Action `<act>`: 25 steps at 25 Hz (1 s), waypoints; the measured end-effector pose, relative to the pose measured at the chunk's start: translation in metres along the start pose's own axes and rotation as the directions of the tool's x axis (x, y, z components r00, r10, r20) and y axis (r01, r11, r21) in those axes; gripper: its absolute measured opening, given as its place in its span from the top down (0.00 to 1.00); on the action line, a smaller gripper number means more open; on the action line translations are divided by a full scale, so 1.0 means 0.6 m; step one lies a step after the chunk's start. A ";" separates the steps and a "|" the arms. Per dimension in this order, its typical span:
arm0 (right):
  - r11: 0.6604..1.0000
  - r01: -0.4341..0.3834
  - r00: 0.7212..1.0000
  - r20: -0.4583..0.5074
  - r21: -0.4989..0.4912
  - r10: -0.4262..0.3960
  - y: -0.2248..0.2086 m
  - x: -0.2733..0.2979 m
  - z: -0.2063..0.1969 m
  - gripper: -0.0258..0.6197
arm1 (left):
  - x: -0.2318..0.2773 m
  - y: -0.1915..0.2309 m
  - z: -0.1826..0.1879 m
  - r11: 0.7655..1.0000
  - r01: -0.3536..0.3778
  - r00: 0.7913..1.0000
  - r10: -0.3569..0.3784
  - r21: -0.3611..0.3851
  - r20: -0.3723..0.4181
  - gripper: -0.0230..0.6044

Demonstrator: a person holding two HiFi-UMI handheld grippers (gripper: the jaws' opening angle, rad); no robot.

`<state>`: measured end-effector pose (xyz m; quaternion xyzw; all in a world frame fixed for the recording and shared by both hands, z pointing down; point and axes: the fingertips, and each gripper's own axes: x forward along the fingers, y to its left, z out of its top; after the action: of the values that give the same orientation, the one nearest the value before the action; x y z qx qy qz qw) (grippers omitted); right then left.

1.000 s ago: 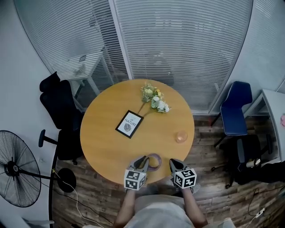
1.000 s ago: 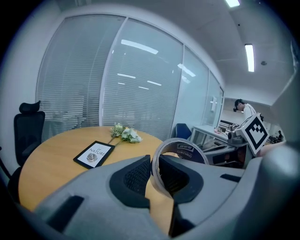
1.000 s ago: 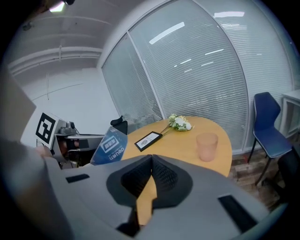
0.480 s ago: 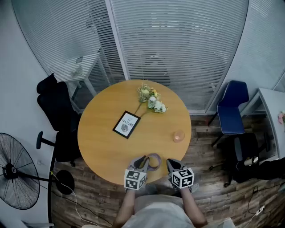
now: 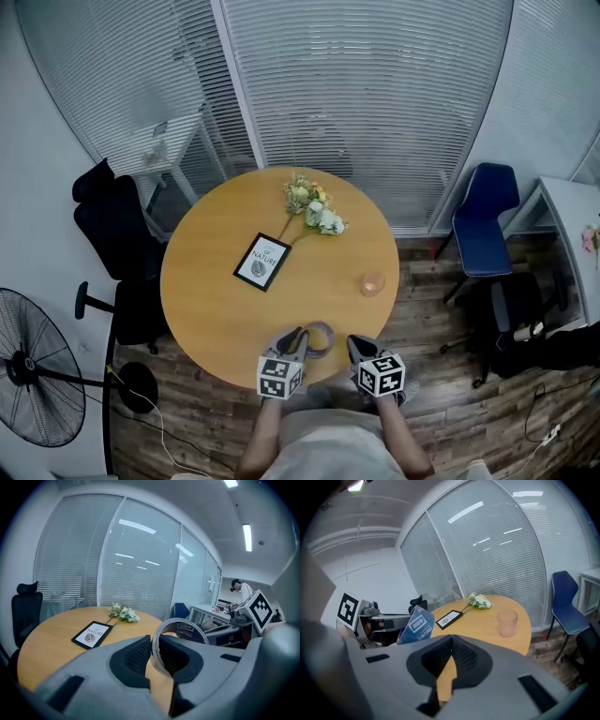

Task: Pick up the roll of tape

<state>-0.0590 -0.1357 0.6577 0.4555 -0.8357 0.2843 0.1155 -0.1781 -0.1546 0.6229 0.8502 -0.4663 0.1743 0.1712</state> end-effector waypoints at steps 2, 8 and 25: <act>1.000 0.002 1.000 0.000 -0.003 -0.002 0.004 0.001 0.000 0.96 | 0.000 0.002 0.001 1.000 -0.003 1.000 0.003 0.002 0.001 0.88; 0.999 0.003 1.000 -0.027 -0.047 -0.004 0.012 0.000 -0.004 0.96 | 0.001 0.008 0.004 1.000 -0.021 1.000 0.021 -0.008 -0.005 0.88; 0.999 0.042 0.999 -0.017 0.015 -0.042 -0.020 -0.016 -0.011 0.96 | 0.002 0.004 -0.007 1.000 -0.016 1.000 0.016 -0.009 -0.018 0.88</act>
<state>-0.0442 -0.1301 0.6630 0.4714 -0.8227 0.2922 0.1250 -0.1799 -0.1550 0.6275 0.8441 -0.4722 0.1813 0.1780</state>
